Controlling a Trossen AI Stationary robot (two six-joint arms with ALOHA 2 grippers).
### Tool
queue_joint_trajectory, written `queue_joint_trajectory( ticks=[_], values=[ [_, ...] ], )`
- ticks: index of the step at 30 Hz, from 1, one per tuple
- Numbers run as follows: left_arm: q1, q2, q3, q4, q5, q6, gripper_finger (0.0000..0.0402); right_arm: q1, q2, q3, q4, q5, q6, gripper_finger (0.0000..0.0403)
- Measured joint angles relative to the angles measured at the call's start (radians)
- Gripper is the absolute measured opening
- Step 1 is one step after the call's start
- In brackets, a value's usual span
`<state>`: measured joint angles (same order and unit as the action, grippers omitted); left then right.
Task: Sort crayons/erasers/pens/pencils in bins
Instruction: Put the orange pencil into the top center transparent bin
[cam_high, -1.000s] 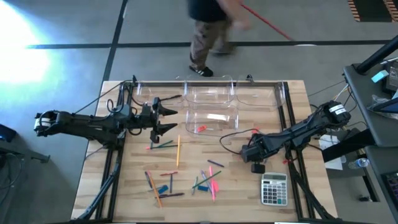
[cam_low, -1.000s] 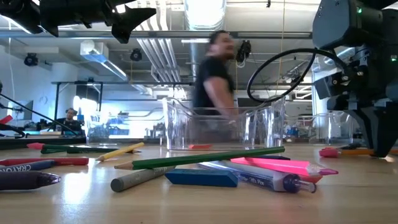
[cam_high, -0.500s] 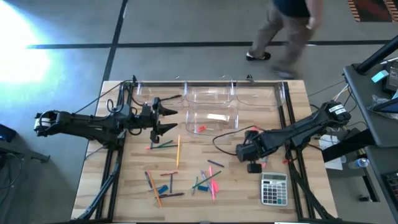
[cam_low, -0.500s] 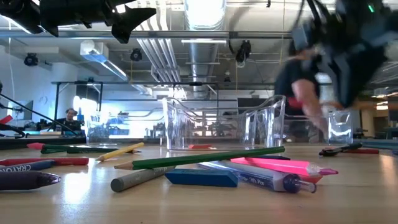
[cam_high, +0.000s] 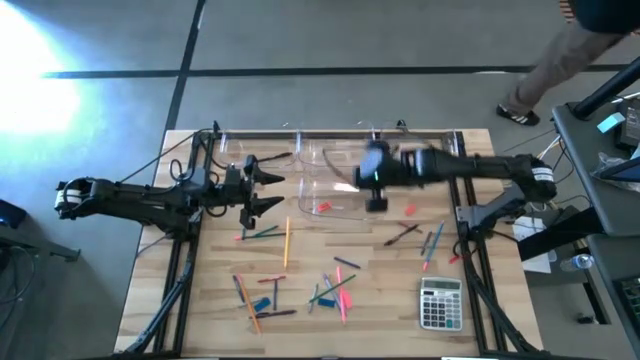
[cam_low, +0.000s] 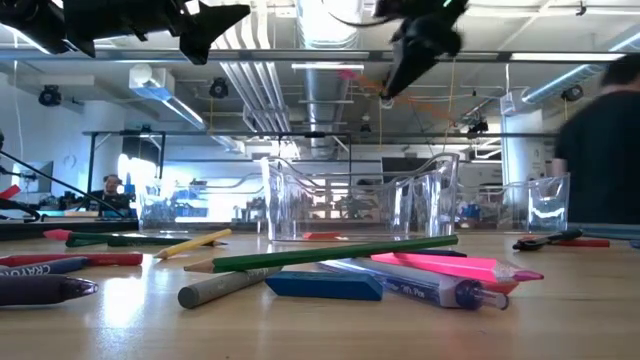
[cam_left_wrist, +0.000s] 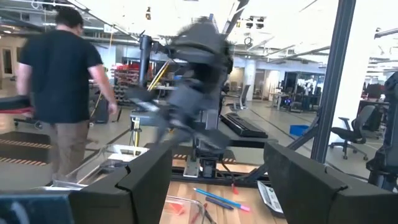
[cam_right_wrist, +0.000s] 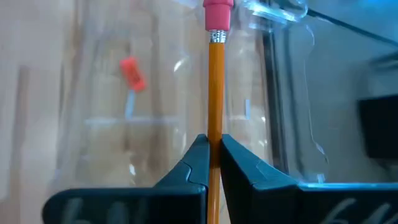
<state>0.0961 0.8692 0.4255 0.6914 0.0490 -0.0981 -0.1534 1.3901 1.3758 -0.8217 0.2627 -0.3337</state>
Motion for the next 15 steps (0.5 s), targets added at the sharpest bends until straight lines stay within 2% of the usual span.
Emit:
queue_joint_trajectory(
  ticks=[3, 8, 11, 15],
  values=[
    [0.000, 0.000, -0.001, 0.000, 0.000, 0.000, 0.0239, -0.147, 0.031, 0.008, 0.096, -0.138, -0.084, 0.0013],
    [0.000, 0.000, -0.004, 0.004, 0.003, 0.008, 0.0239, -0.322, 0.121, 0.040, 0.179, -0.247, -0.152, 0.0013],
    [0.000, 0.001, -0.004, 0.006, 0.003, 0.044, 0.0239, -0.366, 0.194, 0.084, 0.176, -0.308, -0.167, 0.0014],
    [0.000, 0.001, -0.004, 0.008, 0.002, 0.079, 0.0239, -0.387, 0.299, 0.146, 0.177, -0.313, -0.224, 0.0035]
  ],
)
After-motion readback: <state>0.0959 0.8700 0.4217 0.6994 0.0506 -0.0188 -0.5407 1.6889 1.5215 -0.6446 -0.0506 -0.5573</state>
